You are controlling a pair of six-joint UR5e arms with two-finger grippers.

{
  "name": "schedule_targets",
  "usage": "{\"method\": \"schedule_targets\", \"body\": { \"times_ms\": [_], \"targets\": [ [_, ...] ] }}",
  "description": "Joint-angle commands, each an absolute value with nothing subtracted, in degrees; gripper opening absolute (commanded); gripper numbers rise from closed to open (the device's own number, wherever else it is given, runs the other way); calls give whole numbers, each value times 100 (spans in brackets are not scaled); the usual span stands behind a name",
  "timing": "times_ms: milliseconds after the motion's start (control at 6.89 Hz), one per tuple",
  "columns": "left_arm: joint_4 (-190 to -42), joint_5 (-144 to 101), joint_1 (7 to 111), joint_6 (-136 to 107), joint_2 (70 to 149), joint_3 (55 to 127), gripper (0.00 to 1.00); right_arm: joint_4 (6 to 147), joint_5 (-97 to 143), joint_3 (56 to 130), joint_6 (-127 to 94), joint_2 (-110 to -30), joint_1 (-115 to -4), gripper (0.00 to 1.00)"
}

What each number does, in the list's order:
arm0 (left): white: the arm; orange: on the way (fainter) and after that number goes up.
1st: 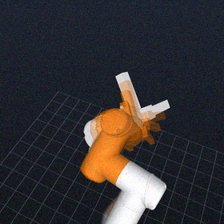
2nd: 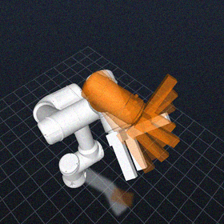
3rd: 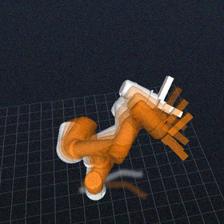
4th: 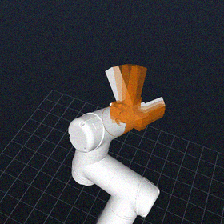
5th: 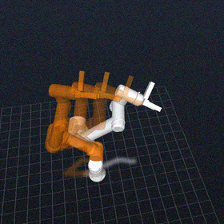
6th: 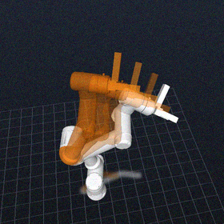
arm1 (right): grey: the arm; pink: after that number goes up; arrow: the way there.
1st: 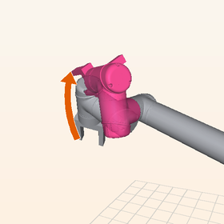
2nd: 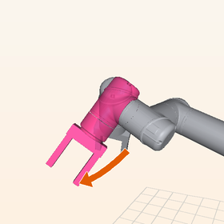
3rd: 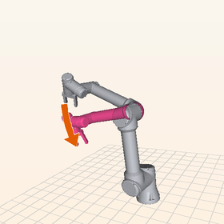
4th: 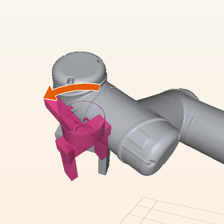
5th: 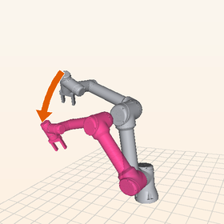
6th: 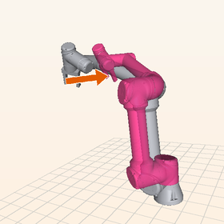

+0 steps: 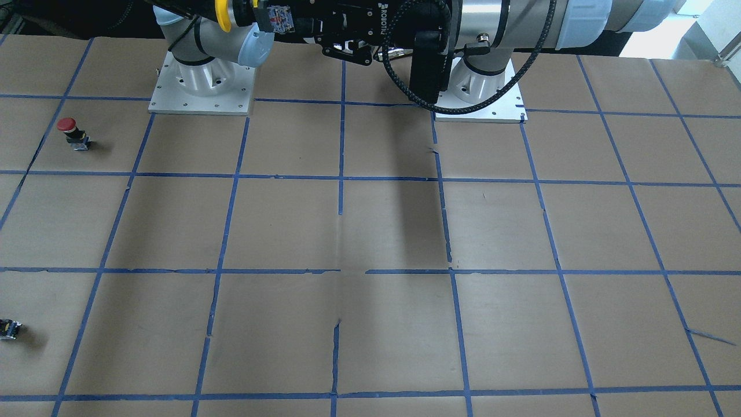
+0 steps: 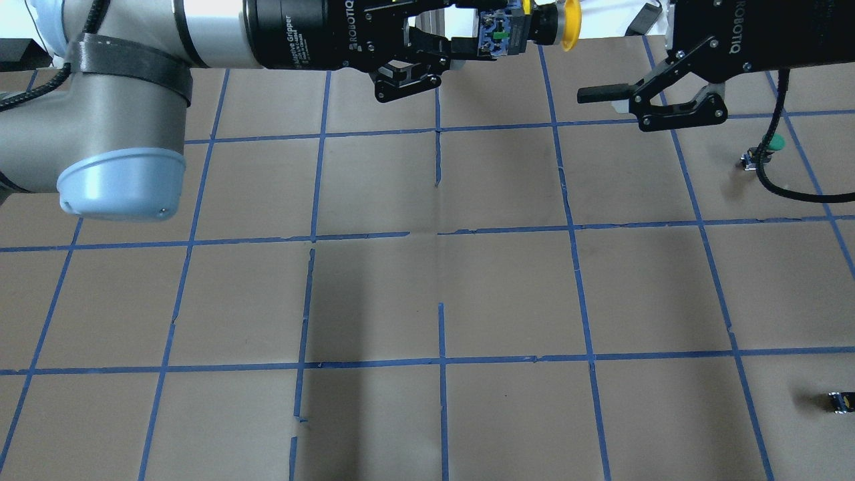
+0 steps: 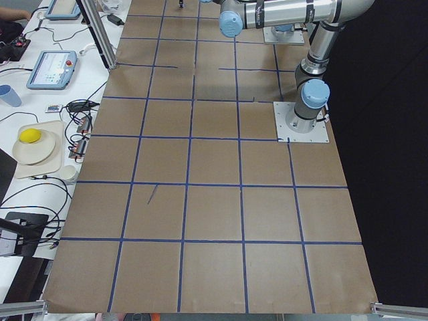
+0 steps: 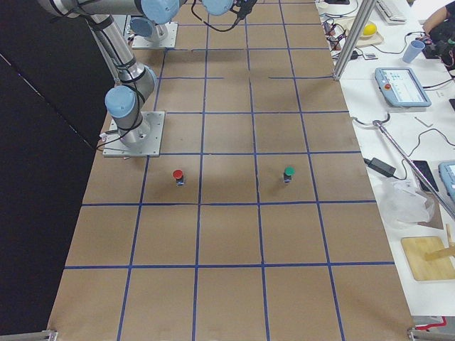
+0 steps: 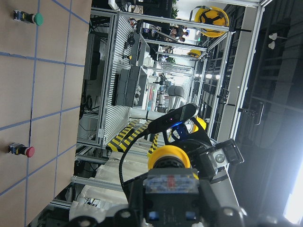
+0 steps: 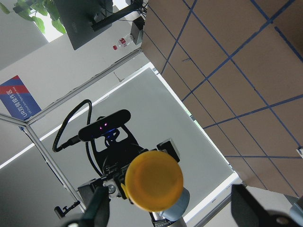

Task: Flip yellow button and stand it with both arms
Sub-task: 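Bring the right gripper up under the yellow cap while the left gripper holds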

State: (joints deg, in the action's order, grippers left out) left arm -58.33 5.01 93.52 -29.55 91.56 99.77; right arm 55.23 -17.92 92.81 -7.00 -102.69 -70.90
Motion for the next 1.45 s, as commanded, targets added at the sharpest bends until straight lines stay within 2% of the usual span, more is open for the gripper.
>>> {"method": "schedule_targets", "body": {
  "times_ms": [0,725,870,1160,1305],
  "targets": [
    [-5739,501,9352,-2962,9176,9993,23,5546,-1574,9281,-703,-10257,-7119,90],
    [-5722,501,9352,-2962,9167,9993,23,5660,-1582,9281,-712,-10108,-7172,86],
    [-5704,501,9352,-2962,9184,9976,23,5651,-1582,9281,-712,-10107,-7172,76],
    [-5695,501,9352,-2962,9193,9976,23,5616,-1591,9290,-703,-10099,-7225,35],
    [-5608,501,9352,-2962,9219,9976,23,5616,-1608,9281,-694,-10099,-7233,31]
  ]
}}
